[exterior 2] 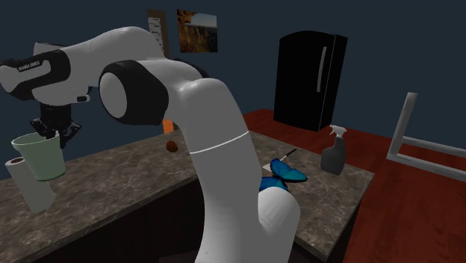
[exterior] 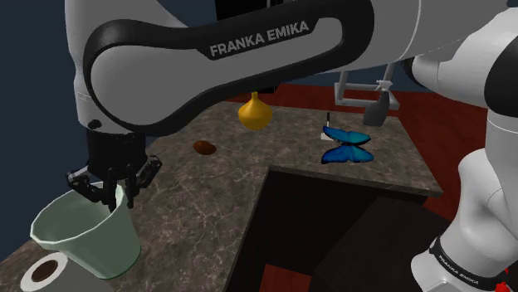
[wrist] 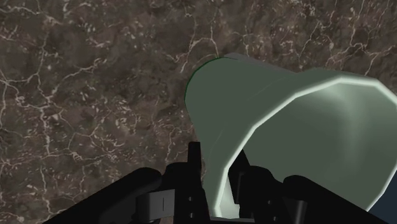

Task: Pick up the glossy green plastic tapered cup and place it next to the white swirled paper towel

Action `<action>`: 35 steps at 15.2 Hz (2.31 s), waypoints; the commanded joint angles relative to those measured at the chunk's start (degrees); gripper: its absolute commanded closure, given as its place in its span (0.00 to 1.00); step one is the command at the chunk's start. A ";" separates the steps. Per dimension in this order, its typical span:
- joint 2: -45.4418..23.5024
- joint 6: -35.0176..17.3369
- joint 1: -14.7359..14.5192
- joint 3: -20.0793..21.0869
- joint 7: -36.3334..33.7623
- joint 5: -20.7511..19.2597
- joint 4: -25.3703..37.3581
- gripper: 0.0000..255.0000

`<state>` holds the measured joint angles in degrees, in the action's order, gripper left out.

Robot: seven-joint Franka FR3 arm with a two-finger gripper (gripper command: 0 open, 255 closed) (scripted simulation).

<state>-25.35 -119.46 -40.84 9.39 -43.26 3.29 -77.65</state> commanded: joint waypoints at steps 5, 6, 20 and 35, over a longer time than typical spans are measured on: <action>-0.29 -4.43 0.02 0.02 0.33 0.11 -4.04 1.00; -0.39 -5.14 0.03 0.02 0.40 0.13 -4.66 1.00; -3.14 -14.53 0.06 -0.04 1.29 0.24 -11.36 1.00; -4.23 -16.78 0.03 -0.07 1.48 0.23 -12.54 0.00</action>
<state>-29.58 -136.24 -40.81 9.32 -41.77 3.52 -90.19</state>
